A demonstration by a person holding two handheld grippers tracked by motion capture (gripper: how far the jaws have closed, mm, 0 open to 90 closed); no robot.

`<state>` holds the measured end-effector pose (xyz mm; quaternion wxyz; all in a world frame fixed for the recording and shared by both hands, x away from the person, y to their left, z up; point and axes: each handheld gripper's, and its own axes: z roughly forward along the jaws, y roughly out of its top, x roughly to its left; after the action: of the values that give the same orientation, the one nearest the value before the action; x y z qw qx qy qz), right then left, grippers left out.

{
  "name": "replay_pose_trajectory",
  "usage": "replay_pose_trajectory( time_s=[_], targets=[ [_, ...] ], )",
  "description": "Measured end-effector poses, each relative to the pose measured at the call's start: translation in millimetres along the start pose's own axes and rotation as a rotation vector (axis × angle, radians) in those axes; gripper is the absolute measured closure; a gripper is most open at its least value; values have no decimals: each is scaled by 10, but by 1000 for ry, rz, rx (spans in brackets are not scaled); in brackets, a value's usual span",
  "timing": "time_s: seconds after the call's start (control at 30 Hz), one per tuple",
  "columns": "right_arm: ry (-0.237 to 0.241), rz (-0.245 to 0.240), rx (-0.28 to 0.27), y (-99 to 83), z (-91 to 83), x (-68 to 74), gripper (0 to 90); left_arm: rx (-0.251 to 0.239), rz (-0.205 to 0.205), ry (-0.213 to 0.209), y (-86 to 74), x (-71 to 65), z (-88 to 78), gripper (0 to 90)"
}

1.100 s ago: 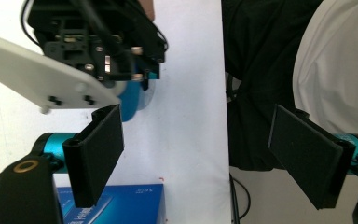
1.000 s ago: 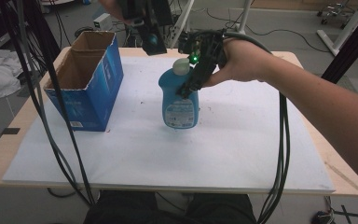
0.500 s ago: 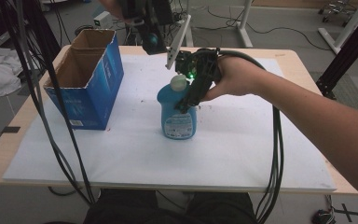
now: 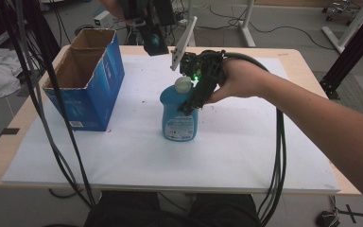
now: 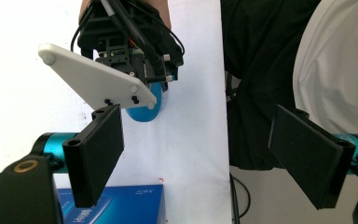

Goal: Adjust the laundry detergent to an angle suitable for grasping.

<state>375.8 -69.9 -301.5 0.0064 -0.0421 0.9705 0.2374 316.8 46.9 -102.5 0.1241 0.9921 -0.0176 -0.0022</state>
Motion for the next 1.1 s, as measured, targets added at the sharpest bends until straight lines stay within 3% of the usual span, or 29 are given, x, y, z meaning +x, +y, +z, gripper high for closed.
replay_pose_trajectory(
  time_s=[0.07,0.17,0.33,0.53,0.6,0.7,0.87,1.0,1.1],
  targets=[
    [4,10,4,0,-11,0,361,2,2,-1,3,2,2,182],
    [2,26,7,8,-30,13,237,3,1,-1,6,-3,4,181],
    [25,84,16,-28,-151,-8,189,-2,-3,-2,7,-9,9,182],
    [1,167,-7,-190,-455,-70,185,4,-3,0,12,-7,10,181],
    [-26,212,0,-290,-551,-114,185,2,-4,1,13,-7,16,181],
    [-84,318,35,-496,-644,-208,185,3,-1,1,22,-5,20,181],
    [-207,555,97,-859,-737,-315,185,2,1,-1,51,-5,33,181],
    [-276,663,139,-1083,-741,-302,185,14,7,1,77,5,49,181],
    [-284,719,165,-1230,-703,-268,185,10,5,4,89,8,58,181]
  ],
)
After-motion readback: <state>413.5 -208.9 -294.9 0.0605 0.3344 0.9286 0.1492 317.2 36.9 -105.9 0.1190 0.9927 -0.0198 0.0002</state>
